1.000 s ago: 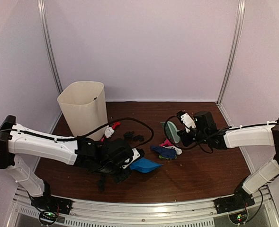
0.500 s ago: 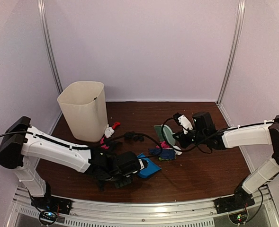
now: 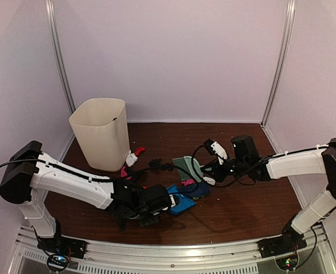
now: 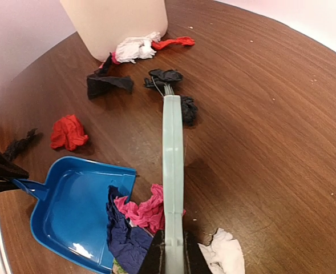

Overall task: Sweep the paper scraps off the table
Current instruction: Sweep the paper scraps into the dustpan.

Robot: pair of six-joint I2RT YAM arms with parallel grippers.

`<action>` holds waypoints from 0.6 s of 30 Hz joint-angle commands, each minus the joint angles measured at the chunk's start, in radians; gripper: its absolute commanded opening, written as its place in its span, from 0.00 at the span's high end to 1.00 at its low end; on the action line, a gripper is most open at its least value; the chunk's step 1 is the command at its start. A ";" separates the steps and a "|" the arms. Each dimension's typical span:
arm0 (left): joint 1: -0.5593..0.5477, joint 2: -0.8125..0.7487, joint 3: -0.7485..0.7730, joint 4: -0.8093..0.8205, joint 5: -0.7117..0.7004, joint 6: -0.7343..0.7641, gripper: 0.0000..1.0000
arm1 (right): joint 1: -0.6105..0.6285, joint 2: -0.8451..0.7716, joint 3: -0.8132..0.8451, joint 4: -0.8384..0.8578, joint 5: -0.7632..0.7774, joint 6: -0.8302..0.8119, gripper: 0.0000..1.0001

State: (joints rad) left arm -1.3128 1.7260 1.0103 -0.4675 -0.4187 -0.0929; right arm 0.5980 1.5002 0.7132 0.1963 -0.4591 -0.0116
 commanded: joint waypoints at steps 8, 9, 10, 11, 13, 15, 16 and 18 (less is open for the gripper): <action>-0.021 0.015 0.038 0.055 0.058 0.080 1.00 | 0.003 -0.136 -0.063 0.100 -0.205 0.068 1.00; -0.022 0.016 0.039 0.059 0.062 0.081 1.00 | 0.003 -0.147 -0.066 0.105 -0.199 0.079 1.00; -0.022 0.019 0.041 0.060 0.062 0.082 1.00 | 0.003 -0.156 -0.067 0.105 -0.178 0.091 1.00; -0.022 0.022 0.044 0.060 0.061 0.082 1.00 | 0.003 -0.167 -0.069 0.103 -0.131 0.103 1.00; -0.022 0.030 0.048 0.062 0.062 0.082 1.00 | 0.003 -0.192 -0.073 0.096 -0.027 0.132 1.00; -0.022 0.037 0.050 0.065 0.064 0.083 1.00 | 0.001 -0.218 -0.072 0.080 0.084 0.153 1.00; -0.022 0.041 0.052 0.064 0.062 0.082 1.00 | 0.001 -0.240 -0.073 0.069 0.141 0.159 1.00; -0.023 0.043 0.054 0.063 0.060 0.082 1.00 | 0.000 -0.271 -0.077 0.043 0.258 0.171 1.00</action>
State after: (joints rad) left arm -1.3296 1.7447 1.0412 -0.4236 -0.3794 -0.0250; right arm 0.5999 1.2949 0.6460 0.2516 -0.4580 0.1070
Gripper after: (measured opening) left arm 0.097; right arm 0.076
